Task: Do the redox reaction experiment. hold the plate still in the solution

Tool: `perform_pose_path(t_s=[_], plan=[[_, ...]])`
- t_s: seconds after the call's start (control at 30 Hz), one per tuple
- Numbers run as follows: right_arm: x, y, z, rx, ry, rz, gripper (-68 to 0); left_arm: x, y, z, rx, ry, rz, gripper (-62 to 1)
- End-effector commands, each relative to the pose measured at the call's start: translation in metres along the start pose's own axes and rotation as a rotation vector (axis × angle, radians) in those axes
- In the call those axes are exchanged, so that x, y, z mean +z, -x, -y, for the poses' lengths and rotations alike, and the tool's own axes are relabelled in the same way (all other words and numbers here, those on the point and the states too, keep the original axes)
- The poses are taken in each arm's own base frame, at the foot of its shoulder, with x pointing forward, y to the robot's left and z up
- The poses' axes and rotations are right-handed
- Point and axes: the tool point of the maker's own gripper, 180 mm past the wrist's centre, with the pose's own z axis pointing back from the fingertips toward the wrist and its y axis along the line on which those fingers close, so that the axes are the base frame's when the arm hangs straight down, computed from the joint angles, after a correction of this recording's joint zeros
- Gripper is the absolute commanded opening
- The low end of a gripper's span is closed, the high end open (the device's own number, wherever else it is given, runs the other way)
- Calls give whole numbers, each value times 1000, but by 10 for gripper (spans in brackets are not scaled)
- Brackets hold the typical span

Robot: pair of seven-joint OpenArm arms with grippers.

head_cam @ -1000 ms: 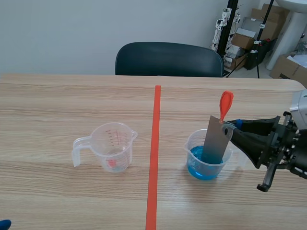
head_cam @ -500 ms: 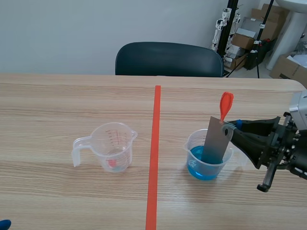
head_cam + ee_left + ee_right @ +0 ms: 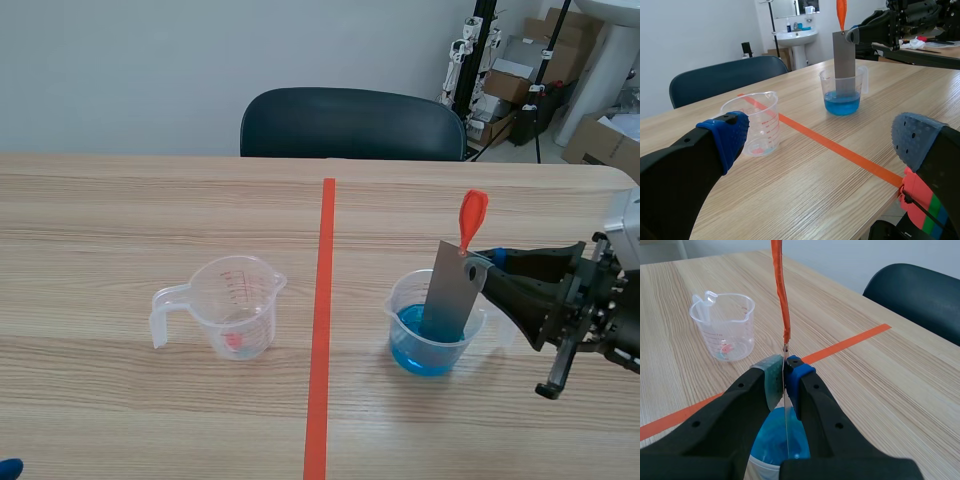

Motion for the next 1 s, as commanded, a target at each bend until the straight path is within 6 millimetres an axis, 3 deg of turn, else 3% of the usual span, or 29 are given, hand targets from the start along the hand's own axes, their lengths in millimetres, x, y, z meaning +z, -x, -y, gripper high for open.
perform_pose_path(t_s=[0.0,0.97], plan=[[-1,-12,8,13,16,42,-671,-1,-9,0,-1,-8,50,-7],[-1,-16,8,18,15,65,-671,-1,-9,0,-1,-7,50,-7]])
